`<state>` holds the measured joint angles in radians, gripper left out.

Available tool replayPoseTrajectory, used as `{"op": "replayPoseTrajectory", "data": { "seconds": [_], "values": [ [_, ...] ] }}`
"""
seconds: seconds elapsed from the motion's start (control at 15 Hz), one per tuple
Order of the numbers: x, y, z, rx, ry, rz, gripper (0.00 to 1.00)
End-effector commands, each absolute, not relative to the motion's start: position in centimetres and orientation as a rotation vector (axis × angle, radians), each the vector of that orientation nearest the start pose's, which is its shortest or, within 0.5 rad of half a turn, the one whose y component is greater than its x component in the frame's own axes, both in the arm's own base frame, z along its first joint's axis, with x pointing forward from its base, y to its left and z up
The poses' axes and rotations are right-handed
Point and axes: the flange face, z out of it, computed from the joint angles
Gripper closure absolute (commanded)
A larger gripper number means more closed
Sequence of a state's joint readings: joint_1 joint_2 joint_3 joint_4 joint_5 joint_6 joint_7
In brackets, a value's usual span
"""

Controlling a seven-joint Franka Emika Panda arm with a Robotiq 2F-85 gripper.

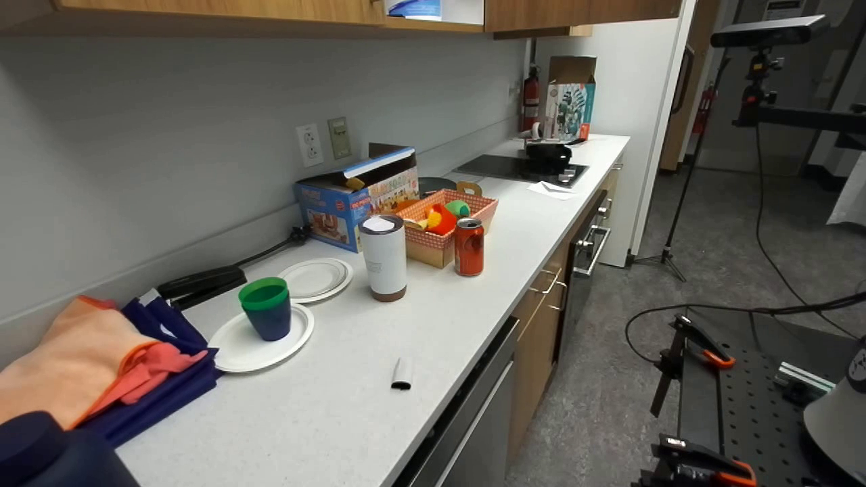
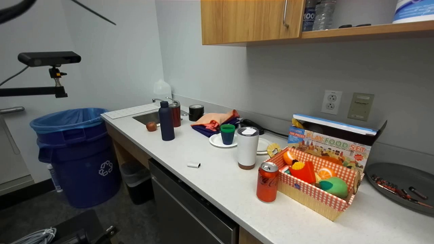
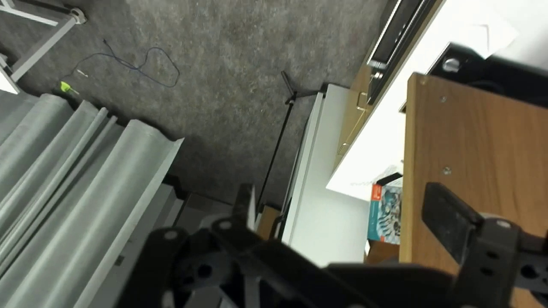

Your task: Open the right door of the cabinet above the basket

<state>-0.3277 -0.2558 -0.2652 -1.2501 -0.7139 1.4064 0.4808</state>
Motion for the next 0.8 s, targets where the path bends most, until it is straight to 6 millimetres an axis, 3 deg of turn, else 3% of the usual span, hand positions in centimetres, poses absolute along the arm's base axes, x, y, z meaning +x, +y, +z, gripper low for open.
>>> {"op": "replayPoseTrajectory", "data": {
  "seconds": [0.0, 0.2, 0.4, 0.73],
  "values": [
    [24.0, -28.0, 91.1, 2.151, -1.478, 0.429, 0.00],
    [23.8, -26.3, 92.4, 2.296, -1.427, 0.554, 0.00],
    [24.8, -25.2, 93.2, 2.398, -1.367, 0.720, 0.00],
    [26.8, -24.9, 94.2, 2.471, -1.248, 1.015, 0.00]
  ]
}}
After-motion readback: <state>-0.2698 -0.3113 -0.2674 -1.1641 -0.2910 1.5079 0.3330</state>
